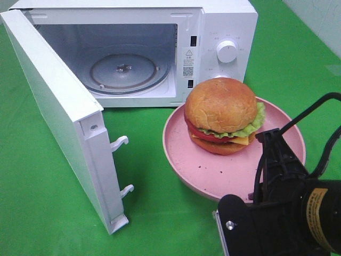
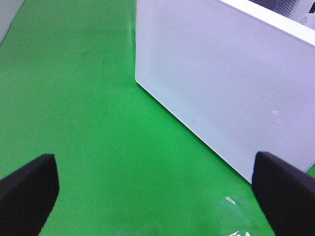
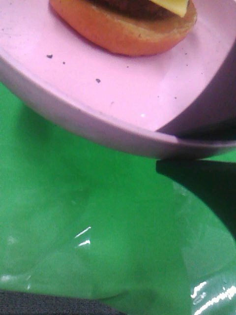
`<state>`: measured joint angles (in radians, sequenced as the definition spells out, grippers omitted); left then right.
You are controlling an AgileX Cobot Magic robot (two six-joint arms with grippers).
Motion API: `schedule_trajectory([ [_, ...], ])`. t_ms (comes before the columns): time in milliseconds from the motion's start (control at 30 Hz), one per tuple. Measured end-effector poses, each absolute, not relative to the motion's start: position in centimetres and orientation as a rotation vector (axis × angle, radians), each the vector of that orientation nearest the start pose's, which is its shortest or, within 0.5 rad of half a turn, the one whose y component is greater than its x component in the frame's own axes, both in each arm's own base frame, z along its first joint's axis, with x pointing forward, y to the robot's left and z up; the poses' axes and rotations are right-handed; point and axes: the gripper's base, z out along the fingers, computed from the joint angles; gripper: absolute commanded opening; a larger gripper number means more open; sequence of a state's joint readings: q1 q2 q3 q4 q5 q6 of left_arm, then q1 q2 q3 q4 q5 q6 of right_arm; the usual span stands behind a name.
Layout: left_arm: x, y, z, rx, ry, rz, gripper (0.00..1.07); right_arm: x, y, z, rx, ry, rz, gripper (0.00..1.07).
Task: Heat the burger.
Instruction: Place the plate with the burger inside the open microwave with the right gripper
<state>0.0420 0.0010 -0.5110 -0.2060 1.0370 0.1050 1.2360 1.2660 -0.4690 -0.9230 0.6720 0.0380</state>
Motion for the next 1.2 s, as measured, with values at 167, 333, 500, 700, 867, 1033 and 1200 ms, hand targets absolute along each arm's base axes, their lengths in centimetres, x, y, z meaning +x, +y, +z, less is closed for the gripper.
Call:
schedule_trajectory([
  [167,-0.5,-1.6,28.4,0.071,1.996,-0.151,1.00,11.9,16.1,18.5,-2.094,1.463,-0.490,0.00],
  [333,-0.5,-1.6,28.4,0.071,1.996,-0.151,1.00,12.7,15.8,18.5,-2.099,1.442,-0.480,0.00],
  [500,-0.5,-1.6,28.4,0.071,1.996,-0.151,1.00,13.9,15.4,18.6,-2.133,1.344,-0.473,0.00],
  [700,-0.5,-1.6,28.4,0.071,1.996,-0.151,1.00,15.0,14.9,18.7,-2.186,1.214,-0.499,0.00],
  [867,-0.5,-1.6,28.4,0.071,1.996,-0.151,1.00,15.9,14.3,18.8,-2.206,1.154,-0.514,0.00],
  [1033,-0.5,-1.6,28.4,0.071,1.996,-0.151,1.00,16.5,13.7,18.8,-2.232,1.123,-0.527,0.00],
  [1200,-0.5,-1.6,28.4,0.071,1.996,-0.151,1.00,16.9,13.0,18.6,-2.296,1.068,-0.552,0.00],
])
